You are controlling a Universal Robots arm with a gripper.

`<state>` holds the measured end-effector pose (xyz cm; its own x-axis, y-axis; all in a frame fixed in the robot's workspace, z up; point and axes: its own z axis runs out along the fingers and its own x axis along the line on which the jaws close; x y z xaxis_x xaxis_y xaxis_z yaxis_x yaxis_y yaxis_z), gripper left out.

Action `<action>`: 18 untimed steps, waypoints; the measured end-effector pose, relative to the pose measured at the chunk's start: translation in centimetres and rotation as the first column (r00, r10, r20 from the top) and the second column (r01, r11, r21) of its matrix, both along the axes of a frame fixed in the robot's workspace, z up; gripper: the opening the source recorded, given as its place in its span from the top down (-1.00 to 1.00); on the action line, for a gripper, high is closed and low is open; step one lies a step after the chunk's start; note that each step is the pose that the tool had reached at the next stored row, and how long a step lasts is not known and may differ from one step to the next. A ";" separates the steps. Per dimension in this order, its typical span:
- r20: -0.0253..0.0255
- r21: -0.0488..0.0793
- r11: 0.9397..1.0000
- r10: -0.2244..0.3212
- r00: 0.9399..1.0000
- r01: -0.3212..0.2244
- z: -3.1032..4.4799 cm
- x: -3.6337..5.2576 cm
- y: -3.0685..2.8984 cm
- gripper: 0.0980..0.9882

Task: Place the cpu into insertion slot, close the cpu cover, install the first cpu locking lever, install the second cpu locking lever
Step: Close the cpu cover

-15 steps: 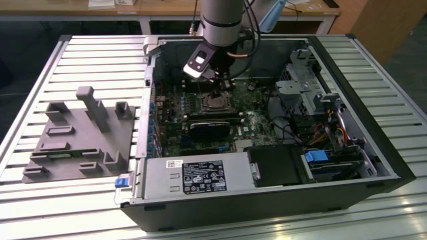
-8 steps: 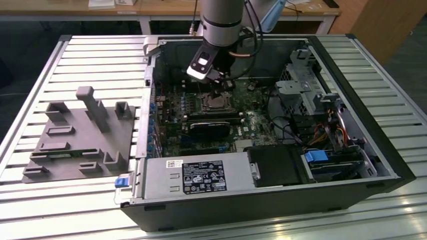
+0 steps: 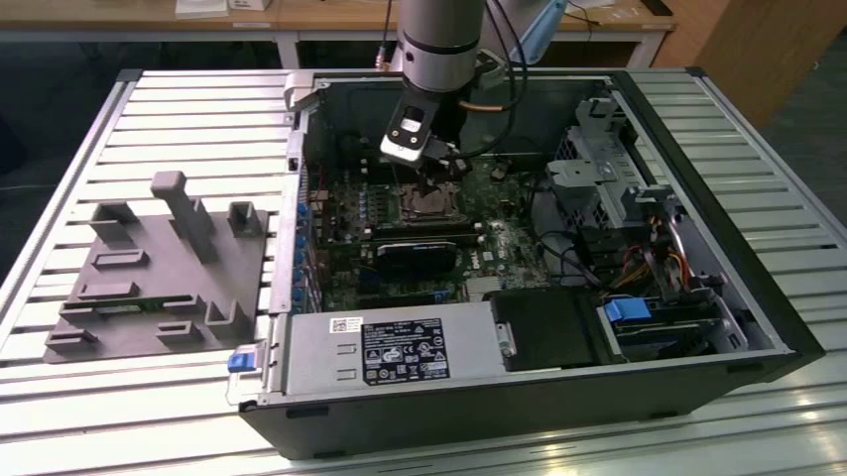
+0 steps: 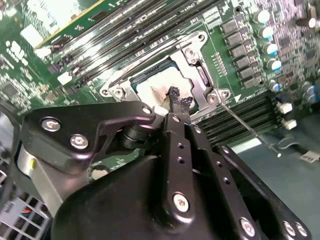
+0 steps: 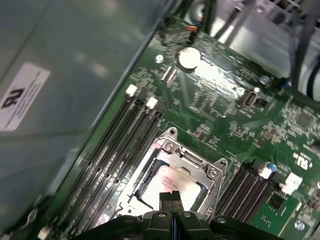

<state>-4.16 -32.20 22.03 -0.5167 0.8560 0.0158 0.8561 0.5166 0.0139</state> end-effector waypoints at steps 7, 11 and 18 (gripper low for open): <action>0.000 0.000 0.992 0.127 0.992 -0.127 -0.01 0.00 0.00 0.99; 0.000 0.000 0.980 0.199 0.980 -0.199 -0.01 0.00 0.00 0.99; 0.000 0.000 0.946 0.323 0.946 -0.323 -0.02 0.00 0.00 0.99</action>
